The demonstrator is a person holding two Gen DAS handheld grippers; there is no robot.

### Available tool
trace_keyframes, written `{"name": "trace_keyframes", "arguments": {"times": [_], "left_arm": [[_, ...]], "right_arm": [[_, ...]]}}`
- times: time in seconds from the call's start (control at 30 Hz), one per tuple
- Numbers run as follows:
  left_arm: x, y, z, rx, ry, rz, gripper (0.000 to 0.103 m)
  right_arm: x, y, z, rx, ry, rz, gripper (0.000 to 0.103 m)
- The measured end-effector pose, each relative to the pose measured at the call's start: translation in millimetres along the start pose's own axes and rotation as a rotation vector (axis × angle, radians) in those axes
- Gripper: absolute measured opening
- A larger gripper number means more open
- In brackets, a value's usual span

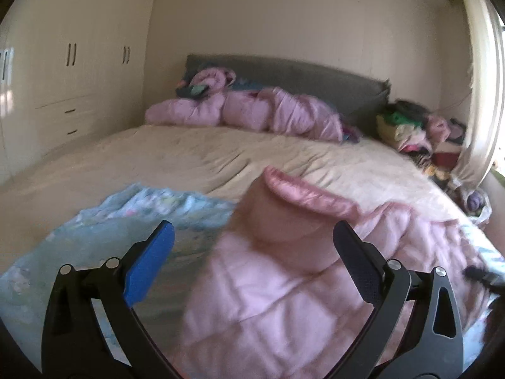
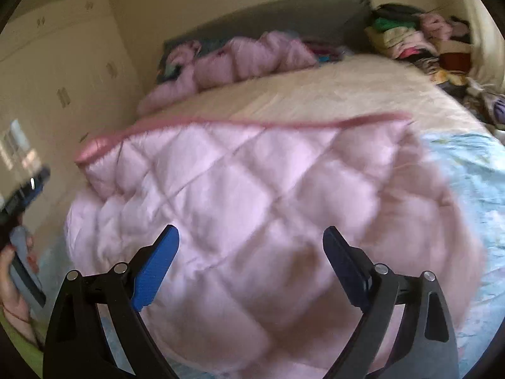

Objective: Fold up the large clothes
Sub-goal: 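Open both grippers to release the folded hem, then grasp the folded jacket edge with both grippers and straighten it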

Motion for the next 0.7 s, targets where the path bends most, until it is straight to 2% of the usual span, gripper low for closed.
{"name": "trace_keyframes", "arguments": {"times": [0.07,0.17,0.23,0.3,0.4,0.57,0.63,0.67,0.7], "left_arm": [[17,12,14,0.005,0.076,-0.013,0.095],[50,26,36,0.046,0.2,-0.062,0.095],[62,27,41,0.104,0.23,-0.079,0.094],[70,26,44,0.132,0.248,-0.071,0.094],[79,19,45,0.158,0.269,-0.009,0.094],[87,12,44,0.254,0.268,-0.055,0.094],[92,6,47,0.295,0.285,-0.057,0.094],[94,4,48,0.307,0.289,-0.056,0.089],[94,2,48,0.319,0.285,-0.056,0.076]], "right_arm": [[-13,-24,-14,0.052,-0.05,0.014,0.092],[-26,-66,-34,0.18,-0.11,0.024,0.092],[-32,-92,-41,0.254,-0.128,0.014,0.092],[-31,-111,-40,0.294,-0.111,0.029,0.092],[-29,-137,-40,0.27,-0.088,0.098,0.092],[-23,-143,-33,0.229,-0.057,0.121,0.091],[-20,-140,-25,0.231,-0.037,0.097,0.079],[-20,-138,-20,0.222,-0.023,0.093,0.075],[-19,-136,-17,0.213,-0.013,0.094,0.064]]}}
Point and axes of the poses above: each gripper's, at about its wrist camera, not at the fingertips, and z roughly the way its jaws point, y to its left, x to its underside, the point moved 8 cm from there along z, roughly the way its jaws point, and after that the axes turned 14 degrees about z, right-handed, at the moved point
